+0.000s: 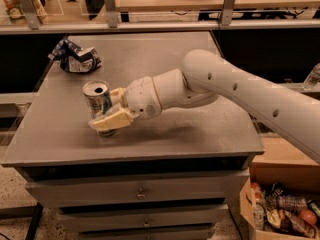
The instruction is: Move redbull can near blue chip bag
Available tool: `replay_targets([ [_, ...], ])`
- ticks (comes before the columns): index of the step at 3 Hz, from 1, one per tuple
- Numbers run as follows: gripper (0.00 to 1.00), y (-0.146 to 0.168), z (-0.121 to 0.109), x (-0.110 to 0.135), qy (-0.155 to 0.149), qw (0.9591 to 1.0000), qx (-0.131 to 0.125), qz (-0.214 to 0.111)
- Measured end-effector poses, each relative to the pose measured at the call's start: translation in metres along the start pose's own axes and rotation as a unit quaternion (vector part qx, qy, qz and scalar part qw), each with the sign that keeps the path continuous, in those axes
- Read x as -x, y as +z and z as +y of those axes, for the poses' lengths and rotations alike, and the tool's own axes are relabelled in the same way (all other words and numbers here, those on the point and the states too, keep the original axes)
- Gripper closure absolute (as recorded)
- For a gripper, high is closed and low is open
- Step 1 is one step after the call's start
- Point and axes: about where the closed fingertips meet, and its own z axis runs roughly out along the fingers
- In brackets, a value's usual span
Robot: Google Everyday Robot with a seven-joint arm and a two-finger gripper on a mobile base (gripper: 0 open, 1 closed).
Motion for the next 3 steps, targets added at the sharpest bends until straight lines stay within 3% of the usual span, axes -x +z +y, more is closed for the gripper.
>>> replay_targets([
  [1,1.00,-0.018,-0.014,0.009,0.012,0.9991,-0.032,-0.025],
  [3,0.97,-0.047,-0.064,0.057,0.001,0.9948,-0.096,-0.033],
])
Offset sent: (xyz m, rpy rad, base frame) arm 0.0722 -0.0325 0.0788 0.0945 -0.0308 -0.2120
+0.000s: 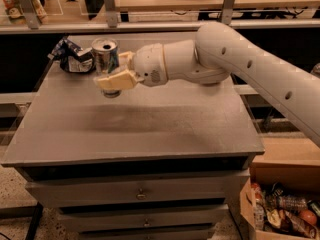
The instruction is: Move redbull can near blue chip bag
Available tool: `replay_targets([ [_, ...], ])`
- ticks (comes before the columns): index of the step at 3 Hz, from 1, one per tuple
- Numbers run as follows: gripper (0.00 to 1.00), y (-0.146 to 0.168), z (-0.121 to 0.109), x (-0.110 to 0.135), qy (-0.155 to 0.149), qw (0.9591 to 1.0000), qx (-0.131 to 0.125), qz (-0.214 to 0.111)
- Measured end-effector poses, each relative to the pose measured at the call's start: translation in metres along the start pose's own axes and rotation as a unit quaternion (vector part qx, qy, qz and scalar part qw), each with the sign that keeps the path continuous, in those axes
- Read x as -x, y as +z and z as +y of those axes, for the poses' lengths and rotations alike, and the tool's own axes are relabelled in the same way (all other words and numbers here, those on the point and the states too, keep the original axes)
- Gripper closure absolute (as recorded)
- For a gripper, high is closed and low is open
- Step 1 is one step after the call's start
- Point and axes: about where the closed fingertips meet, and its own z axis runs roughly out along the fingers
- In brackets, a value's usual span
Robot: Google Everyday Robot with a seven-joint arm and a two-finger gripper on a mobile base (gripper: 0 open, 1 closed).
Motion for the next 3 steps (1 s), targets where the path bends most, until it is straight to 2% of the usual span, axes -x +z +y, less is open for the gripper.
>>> replay_targets([
  [1,0.97,0.009,-0.035,0.009,-0.001,0.9997,-0.023,0.005],
  [2,0.97,0.031,-0.067,0.007,-0.001,0.9995,-0.029,0.009],
  [3,0.94,0.053,-0.087,-0.006,0.005,0.9995,-0.031,0.008],
])
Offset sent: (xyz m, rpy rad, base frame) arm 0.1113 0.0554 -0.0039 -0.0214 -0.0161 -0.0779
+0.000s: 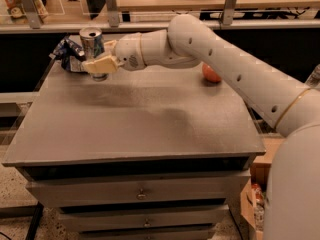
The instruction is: Move redbull can near blue chip bag
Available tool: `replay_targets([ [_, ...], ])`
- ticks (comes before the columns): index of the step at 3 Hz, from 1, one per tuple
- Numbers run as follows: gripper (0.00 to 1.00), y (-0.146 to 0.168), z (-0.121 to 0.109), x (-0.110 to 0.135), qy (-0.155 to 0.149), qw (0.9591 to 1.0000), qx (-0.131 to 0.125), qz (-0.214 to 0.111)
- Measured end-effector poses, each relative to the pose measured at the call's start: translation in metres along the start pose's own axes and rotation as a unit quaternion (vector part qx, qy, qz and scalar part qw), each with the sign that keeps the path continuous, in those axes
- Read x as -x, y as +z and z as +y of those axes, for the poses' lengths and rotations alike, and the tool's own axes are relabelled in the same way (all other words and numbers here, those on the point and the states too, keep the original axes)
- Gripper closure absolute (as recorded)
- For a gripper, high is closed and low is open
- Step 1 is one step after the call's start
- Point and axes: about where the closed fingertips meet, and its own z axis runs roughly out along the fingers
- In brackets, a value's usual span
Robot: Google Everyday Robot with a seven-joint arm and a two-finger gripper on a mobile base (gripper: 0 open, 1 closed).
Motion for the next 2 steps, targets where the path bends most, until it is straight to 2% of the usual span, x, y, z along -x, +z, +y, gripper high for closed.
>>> replay_targets([
  [1,0.76,0.019,-0.009,-0.017,0.007,0.9999,0.001,0.011],
  [2,0.53,0.025,-0.013,-0.028,0.010,0.9999,-0.003,0.014],
])
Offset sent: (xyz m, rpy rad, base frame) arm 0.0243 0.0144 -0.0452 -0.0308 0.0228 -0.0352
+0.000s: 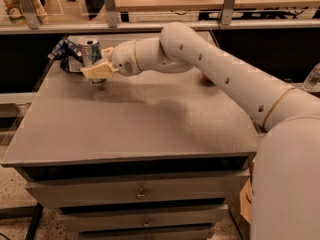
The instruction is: Move redbull can near blue chip bag
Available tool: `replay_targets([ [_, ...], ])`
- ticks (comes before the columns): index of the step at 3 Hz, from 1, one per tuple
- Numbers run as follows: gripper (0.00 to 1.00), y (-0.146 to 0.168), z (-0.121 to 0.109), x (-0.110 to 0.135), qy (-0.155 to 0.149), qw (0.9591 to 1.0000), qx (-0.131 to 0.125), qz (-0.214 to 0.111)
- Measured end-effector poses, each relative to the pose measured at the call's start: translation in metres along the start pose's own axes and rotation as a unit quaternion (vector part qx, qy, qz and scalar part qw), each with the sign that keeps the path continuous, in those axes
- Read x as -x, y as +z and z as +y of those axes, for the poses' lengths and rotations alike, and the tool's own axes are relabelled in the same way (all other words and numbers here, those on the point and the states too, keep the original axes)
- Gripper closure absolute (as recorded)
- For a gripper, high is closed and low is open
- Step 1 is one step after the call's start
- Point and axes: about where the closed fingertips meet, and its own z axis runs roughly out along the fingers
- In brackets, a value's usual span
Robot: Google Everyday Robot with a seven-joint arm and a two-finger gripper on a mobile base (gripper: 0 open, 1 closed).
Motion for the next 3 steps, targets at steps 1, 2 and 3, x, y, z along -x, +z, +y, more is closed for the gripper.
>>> replay_targets([
  [1,0.29,-0.0036,0.0002,-0.0072,0.000,1.0000,-0.008,0.001],
  [2,0.07,-0.0080,0.0018,-0.0139,0.000,0.9999,-0.015,0.000],
  [3,0.00,-0.0090,0.0026,-0.0152,0.000,0.9999,-0.017,0.001],
])
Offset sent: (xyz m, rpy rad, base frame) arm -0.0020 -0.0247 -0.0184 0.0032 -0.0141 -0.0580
